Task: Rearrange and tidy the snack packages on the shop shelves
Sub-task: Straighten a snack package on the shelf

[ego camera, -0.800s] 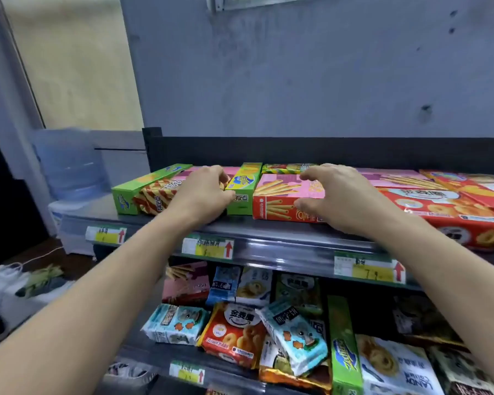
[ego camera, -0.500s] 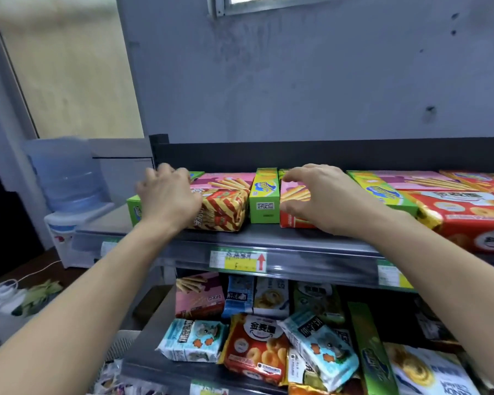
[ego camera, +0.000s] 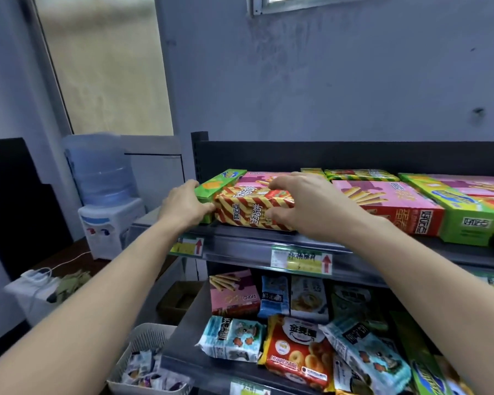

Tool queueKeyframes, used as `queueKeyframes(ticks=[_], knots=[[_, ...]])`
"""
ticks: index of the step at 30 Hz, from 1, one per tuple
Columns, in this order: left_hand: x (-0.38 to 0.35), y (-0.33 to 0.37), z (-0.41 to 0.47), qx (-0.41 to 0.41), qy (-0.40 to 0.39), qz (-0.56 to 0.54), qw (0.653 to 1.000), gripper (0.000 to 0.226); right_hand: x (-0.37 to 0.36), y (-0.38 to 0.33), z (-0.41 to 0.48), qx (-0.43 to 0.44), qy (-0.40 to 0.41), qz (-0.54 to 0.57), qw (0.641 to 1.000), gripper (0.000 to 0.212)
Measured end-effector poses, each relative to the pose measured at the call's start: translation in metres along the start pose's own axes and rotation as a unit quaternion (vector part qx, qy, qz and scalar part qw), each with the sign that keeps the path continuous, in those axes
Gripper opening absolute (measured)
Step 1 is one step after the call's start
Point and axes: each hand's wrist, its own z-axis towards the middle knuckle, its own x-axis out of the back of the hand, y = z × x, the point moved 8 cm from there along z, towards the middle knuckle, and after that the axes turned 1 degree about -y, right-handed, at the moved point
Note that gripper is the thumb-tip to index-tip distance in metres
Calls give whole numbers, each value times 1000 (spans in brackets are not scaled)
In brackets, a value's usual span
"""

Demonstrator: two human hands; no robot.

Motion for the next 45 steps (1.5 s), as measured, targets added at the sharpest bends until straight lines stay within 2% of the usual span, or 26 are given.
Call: queueKeyframes(ticks=[4,10,18,24,27,32,36,38,41,43,45], knots=[[-2,3,-1,4,31,-19,999,42,-3,-7,-4,2,-7,-3,1000,52],[-2,1,-14,26,58,-60,996,42,-11,-13,-9,10,-23,-1,1000,51],[2,3,-7,17,38,-98,994,26,-8,-5,-9,1,-22,13,1000,49],[0,-1,0,15,22,-85,996,31,-10,2,-5,-11,-10,10,1000,42],[4,-4,3,27,58,-83,995,31,-15,0,-2,-6,-10,10,1000,44],[32,-22,-10,44,164,-108,979,32,-17,-6,6,12,-2,20,1000,43],[75,-25,-38,29,218,-127,967,33,-21,-16,17,19,21,113,993,44],[94,-27,-57,22,225,-125,966,36,-27,-19,23,-11,25,216,976,42],[116,-39,-96,32,221,-124,967,41,-40,-24,28,-75,8,418,905,51],[128,-50,-123,46,208,-143,966,46,-51,-30,28,-105,-13,488,866,67],[138,-60,-153,71,195,-177,962,48,-61,-43,21,-115,-55,527,840,68]])
